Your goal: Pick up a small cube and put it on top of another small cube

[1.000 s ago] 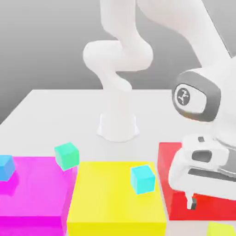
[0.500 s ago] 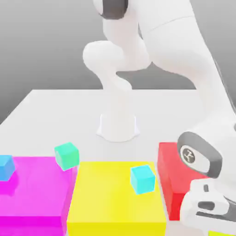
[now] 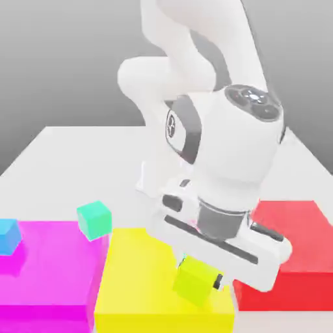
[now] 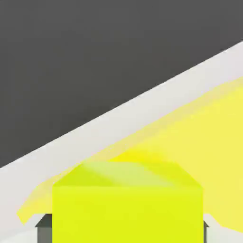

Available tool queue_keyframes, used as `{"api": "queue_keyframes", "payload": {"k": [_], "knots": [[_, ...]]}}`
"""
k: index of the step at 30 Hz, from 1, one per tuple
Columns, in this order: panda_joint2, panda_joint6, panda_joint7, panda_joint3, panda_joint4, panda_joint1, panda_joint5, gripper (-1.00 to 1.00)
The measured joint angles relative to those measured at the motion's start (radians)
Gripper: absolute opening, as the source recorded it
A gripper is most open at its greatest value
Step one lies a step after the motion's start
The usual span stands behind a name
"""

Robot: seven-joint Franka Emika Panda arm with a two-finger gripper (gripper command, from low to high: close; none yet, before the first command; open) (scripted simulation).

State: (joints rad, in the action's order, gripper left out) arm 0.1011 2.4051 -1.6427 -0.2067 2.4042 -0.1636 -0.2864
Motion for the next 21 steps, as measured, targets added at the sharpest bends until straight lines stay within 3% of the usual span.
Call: {"api": "queue_keyframes", "payload": {"k": [16, 21], "knots": [[-0.562, -0.081, 0.129, 0.251, 0.386, -0.215, 0.236, -1.00], [-0.459, 0.096, 0.141, 0.269, 0.453, -0.224, 0.252, -1.00]]}}
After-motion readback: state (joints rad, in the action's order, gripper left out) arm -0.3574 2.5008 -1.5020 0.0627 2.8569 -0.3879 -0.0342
